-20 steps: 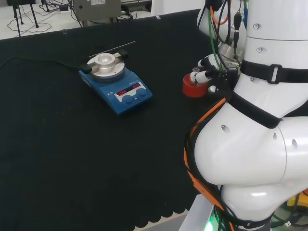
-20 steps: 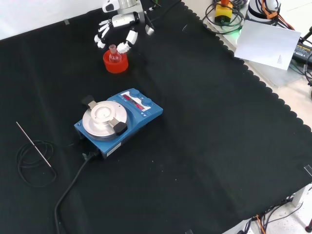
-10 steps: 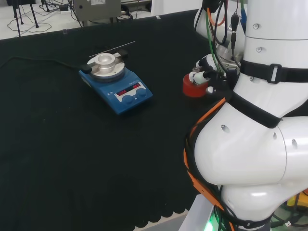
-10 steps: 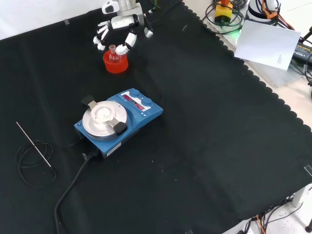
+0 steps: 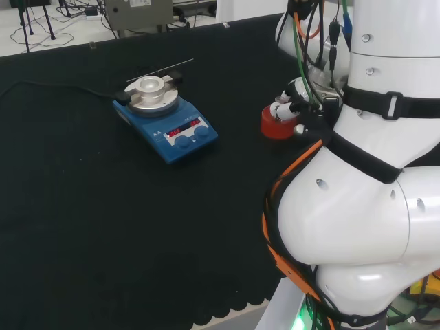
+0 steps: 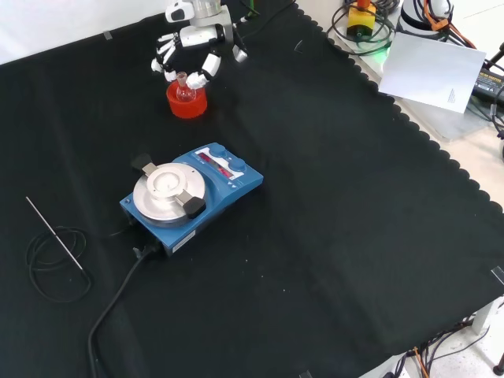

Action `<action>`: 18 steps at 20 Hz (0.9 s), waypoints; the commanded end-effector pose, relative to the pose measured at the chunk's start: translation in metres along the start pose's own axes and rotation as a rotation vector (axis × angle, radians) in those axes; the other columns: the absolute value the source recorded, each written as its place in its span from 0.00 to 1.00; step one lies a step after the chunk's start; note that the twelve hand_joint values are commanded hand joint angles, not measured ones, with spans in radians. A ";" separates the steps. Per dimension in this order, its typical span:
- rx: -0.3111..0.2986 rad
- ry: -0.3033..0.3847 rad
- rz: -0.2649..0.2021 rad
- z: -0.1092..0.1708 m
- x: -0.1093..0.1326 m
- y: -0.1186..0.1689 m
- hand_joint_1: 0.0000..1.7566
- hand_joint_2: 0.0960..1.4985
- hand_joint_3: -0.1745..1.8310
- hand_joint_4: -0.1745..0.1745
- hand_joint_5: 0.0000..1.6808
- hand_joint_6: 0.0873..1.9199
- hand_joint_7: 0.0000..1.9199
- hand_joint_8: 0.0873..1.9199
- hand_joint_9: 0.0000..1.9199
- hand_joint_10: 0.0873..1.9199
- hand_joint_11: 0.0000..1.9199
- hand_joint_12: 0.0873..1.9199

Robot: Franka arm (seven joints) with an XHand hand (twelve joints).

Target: Pick up the round-bottom flask.

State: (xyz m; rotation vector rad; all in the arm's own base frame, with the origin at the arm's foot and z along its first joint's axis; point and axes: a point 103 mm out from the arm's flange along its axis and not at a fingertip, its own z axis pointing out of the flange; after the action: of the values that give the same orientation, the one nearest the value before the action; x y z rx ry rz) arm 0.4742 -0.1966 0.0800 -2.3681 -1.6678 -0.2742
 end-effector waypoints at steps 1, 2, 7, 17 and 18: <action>-0.021 -0.014 0.002 0.000 0.003 0.000 0.49 0.47 0.44 0.32 0.47 0.43 0.20 0.26 0.27 0.29 0.04 0.68; -0.032 -0.016 0.002 0.000 0.003 0.000 0.51 0.54 0.37 0.55 0.49 0.50 0.20 0.26 0.28 0.29 0.04 0.69; -0.070 -0.020 0.002 -0.003 0.003 0.000 0.54 0.73 0.17 0.91 0.50 0.63 0.24 0.27 0.32 0.28 0.10 0.68; 0.023 0.005 -0.097 0.000 0.005 0.000 0.50 0.40 0.44 0.36 0.36 0.46 0.19 0.26 0.28 0.28 0.06 0.68; 0.037 0.004 -0.118 0.000 0.007 0.001 0.50 0.37 0.47 0.36 0.33 0.44 0.18 0.26 0.27 0.28 0.04 0.68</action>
State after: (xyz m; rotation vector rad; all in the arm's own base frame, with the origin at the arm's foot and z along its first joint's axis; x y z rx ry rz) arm 0.4748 -0.1955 0.0832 -2.3528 -1.7050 -0.3137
